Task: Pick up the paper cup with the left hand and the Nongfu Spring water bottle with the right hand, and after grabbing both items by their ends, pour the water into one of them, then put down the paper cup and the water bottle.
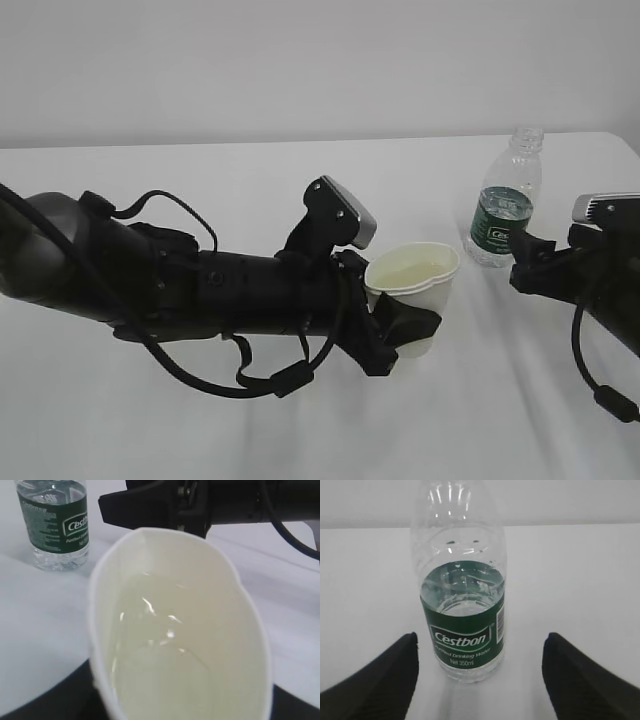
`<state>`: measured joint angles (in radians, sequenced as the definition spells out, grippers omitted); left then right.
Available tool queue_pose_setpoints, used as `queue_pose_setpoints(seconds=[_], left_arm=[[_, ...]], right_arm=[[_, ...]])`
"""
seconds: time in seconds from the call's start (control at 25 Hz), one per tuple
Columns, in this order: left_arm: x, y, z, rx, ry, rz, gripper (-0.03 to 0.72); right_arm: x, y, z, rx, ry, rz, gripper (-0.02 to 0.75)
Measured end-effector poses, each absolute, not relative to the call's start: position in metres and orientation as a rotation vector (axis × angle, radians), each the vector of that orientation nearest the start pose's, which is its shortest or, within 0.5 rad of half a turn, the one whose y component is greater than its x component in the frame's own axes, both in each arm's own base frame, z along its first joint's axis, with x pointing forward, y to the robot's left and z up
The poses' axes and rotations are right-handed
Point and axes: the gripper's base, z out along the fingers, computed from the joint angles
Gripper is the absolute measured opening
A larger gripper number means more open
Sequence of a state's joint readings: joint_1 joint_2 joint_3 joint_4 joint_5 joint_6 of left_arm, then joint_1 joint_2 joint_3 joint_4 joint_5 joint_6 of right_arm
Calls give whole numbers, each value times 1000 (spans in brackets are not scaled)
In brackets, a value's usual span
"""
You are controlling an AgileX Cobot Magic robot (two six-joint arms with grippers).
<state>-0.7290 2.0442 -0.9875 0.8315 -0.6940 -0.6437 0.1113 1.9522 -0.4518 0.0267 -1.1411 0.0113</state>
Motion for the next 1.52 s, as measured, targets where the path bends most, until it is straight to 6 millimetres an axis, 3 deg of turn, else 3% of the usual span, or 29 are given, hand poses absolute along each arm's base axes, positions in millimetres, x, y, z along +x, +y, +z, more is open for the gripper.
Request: queue_pose_setpoints(seconds=[0.52,0.92,1.52], left_arm=[[277,-289,130,1053,1747,-858,384],[307,-252,132,920,1746,-835,384],[309,-185,112,784,1739,-787,384]], right_arm=[[288,30,102,-69,1842,73,587],[288,30,102,-70,1842,75,587],[288,31,102,-79,1842,79,587]])
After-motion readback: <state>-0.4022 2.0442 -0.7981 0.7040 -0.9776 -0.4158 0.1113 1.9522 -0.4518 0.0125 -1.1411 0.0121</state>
